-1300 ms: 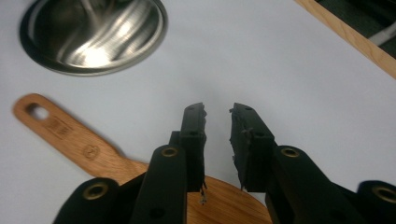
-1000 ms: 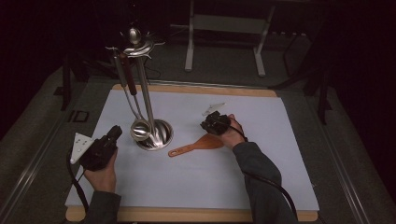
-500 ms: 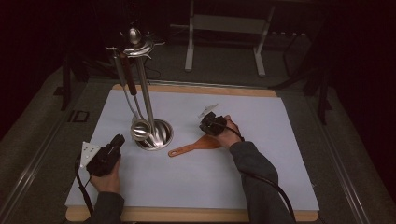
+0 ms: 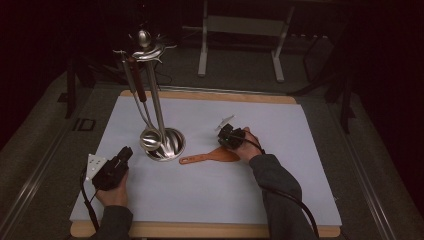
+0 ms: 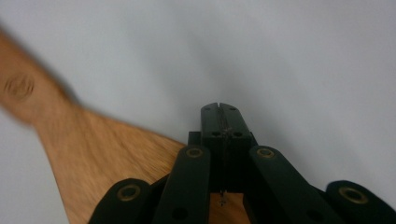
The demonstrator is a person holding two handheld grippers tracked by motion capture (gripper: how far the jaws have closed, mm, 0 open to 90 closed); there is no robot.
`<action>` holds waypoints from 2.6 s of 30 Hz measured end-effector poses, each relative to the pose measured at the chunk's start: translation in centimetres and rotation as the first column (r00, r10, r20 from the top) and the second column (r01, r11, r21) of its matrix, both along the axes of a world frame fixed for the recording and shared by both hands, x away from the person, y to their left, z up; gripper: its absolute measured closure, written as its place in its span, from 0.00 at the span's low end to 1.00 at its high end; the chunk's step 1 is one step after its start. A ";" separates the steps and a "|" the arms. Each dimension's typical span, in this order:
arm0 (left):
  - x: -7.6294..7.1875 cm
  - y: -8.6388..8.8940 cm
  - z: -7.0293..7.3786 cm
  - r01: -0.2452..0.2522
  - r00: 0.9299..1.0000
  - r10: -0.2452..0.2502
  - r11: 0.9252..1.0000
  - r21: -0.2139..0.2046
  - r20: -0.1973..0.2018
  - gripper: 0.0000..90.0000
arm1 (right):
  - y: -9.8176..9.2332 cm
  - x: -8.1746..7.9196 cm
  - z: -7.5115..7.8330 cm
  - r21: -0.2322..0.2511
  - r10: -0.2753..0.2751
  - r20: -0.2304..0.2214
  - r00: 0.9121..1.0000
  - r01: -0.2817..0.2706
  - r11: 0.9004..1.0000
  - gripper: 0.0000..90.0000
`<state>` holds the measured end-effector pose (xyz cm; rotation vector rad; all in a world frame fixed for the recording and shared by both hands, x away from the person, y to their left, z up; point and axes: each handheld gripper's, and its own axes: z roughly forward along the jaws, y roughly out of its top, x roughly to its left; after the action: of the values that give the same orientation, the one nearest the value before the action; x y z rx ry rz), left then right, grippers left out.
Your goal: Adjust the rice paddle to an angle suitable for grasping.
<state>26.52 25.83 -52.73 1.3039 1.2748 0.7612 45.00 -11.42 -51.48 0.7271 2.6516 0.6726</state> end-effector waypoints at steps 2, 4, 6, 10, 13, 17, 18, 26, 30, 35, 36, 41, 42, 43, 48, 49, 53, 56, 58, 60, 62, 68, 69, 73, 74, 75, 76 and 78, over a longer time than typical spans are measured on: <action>0.0 0.0 0.0 0.001 1.000 -0.001 1.000 0.001 -0.001 0.89 | -0.4 -0.3 0.1 -0.011 0.005 -0.004 1.000 -0.005 1.000 1.00; 0.0 0.0 0.0 0.001 1.000 -0.001 1.000 0.000 -0.003 0.89 | -0.8 -0.7 0.2 -0.036 0.022 -0.001 1.000 -0.022 0.999 1.00; 0.0 0.0 0.0 0.001 1.000 -0.001 1.000 0.000 -0.003 0.89 | -1.1 -1.0 0.2 -0.045 0.028 -0.006 1.000 -0.028 0.999 1.00; 0.1 -0.1 -0.1 0.004 1.000 -0.004 1.000 -0.005 -0.008 0.89 | -1.8 -1.7 0.5 -0.071 0.059 -0.028 0.998 -0.061 0.996 0.99; 0.2 -0.1 -0.1 0.006 1.000 -0.006 1.000 -0.008 -0.011 0.89 | -2.0 -2.1 0.6 -0.093 0.076 -0.049 0.996 -0.081 0.992 1.00; 0.2 -0.1 -0.1 0.009 1.000 -0.009 1.000 -0.007 -0.012 0.89 | -1.8 -2.5 1.0 -0.141 0.119 -0.094 0.988 -0.131 0.981 1.00; 0.2 -0.1 -0.1 0.010 1.000 -0.010 1.000 -0.008 -0.013 0.89 | -1.7 -2.6 1.0 -0.156 0.127 -0.097 0.987 -0.141 0.978 1.00; 0.2 -0.1 -0.2 0.008 1.000 -0.008 1.000 -0.014 -0.018 0.88 | -0.1 -2.5 1.8 -0.152 0.146 -0.086 0.986 -0.158 0.976 0.92; 0.2 0.0 -0.2 0.007 1.000 -0.007 1.000 -0.018 -0.016 0.88 | 0.9 -2.6 2.5 -0.142 0.160 -0.080 0.984 -0.170 0.975 0.87; 0.2 0.0 -0.2 0.010 1.000 -0.010 1.000 -0.017 -0.017 0.88 | 2.0 -2.7 3.3 -0.137 0.184 -0.086 0.979 -0.194 0.971 0.78; 0.2 0.0 -0.2 0.010 1.000 -0.010 1.000 -0.017 -0.017 0.88 | 2.5 -2.8 3.4 -0.131 0.194 -0.099 0.976 -0.206 0.970 0.74; 0.2 0.0 -0.2 0.010 1.000 -0.010 1.000 -0.018 -0.017 0.88 | 3.6 -3.1 3.3 -0.134 0.223 -0.131 0.966 -0.240 0.962 0.69; 0.2 0.0 -0.2 0.010 1.000 -0.010 1.000 -0.018 -0.017 0.88 | 4.2 -3.1 3.2 -0.135 0.234 -0.138 0.962 -0.253 0.958 0.69; 0.2 0.0 -0.2 0.011 1.000 -0.011 1.000 -0.018 -0.017 0.88 | 4.2 -3.1 3.2 -0.135 0.234 -0.138 0.962 -0.253 0.958 0.69; 0.2 0.0 -0.2 0.008 1.000 -0.008 1.000 -0.023 -0.015 0.88 | 5.7 -3.4 2.8 -0.172 0.277 -0.179 0.944 -0.307 0.936 0.71; 0.2 0.0 -0.2 0.008 1.000 -0.008 1.000 -0.024 -0.015 0.88 | 6.0 -3.4 2.7 -0.180 0.285 -0.191 0.939 -0.319 0.930 0.71; 0.2 0.1 -0.2 0.009 1.000 -0.009 1.000 -0.024 -0.015 0.88 | 6.7 -3.1 2.4 -0.197 0.285 -0.223 0.932 -0.329 0.923 0.71; 0.2 0.1 -0.2 0.008 1.000 -0.009 1.000 -0.026 -0.015 0.87 | 7.2 -2.8 1.8 -0.216 0.276 -0.258 0.926 -0.334 0.918 0.72; 0.2 0.1 -0.2 0.008 1.000 -0.009 1.000 -0.025 -0.015 0.87 | 7.4 -2.8 1.6 -0.224 0.271 -0.267 0.925 -0.333 0.916 0.72; 0.2 0.2 -0.2 0.009 1.000 -0.009 1.000 -0.026 -0.015 0.87 | 7.4 -2.6 1.6 -0.228 0.249 -0.282 0.926 -0.317 0.921 0.73; 0.1 0.2 -0.2 0.009 1.000 -0.009 1.000 -0.026 -0.015 0.87 | 7.4 -2.5 1.7 -0.246 0.218 -0.282 0.934 -0.290 0.925 0.73; 0.1 0.1 -0.2 0.009 1.000 -0.009 1.000 -0.025 -0.014 0.87 | 7.5 -2.1 1.6 -0.256 0.202 -0.293 0.934 -0.280 0.925 0.71; 0.2 0.1 -0.2 0.009 1.000 -0.010 1.000 -0.025 -0.015 0.87 | 7.6 -2.1 1.6 -0.260 0.197 -0.299 0.934 -0.279 0.925 0.72; 0.1 0.1 -0.2 0.009 1.000 -0.010 1.000 -0.025 -0.013 0.87 | 7.6 -1.8 1.6 -0.256 0.185 -0.318 0.930 -0.272 0.928 0.73; 0.1 0.1 -0.2 0.010 1.000 -0.010 1.000 -0.025 -0.014 0.87 | 7.6 -1.8 1.6 -0.256 0.186 -0.315 0.931 -0.272 0.928 0.73; 0.1 0.2 -0.2 0.009 1.000 -0.009 1.000 -0.025 -0.015 0.87 | 7.6 -1.9 1.6 -0.254 0.186 -0.311 0.932 -0.270 0.929 0.73; 0.1 0.2 -0.2 0.009 1.000 -0.009 1.000 -0.027 -0.016 0.87 | 7.5 -2.0 1.7 -0.253 0.185 -0.308 0.933 -0.268 0.930 0.73; 0.1 0.2 -0.2 0.008 1.000 -0.009 1.000 -0.027 -0.016 0.87 | 7.3 -2.0 1.7 -0.240 0.195 -0.297 0.935 -0.271 0.932 0.73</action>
<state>26.65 26.06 -52.96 1.2949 1.2874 0.7266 42.95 -4.15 -49.82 0.4510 3.0318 0.2555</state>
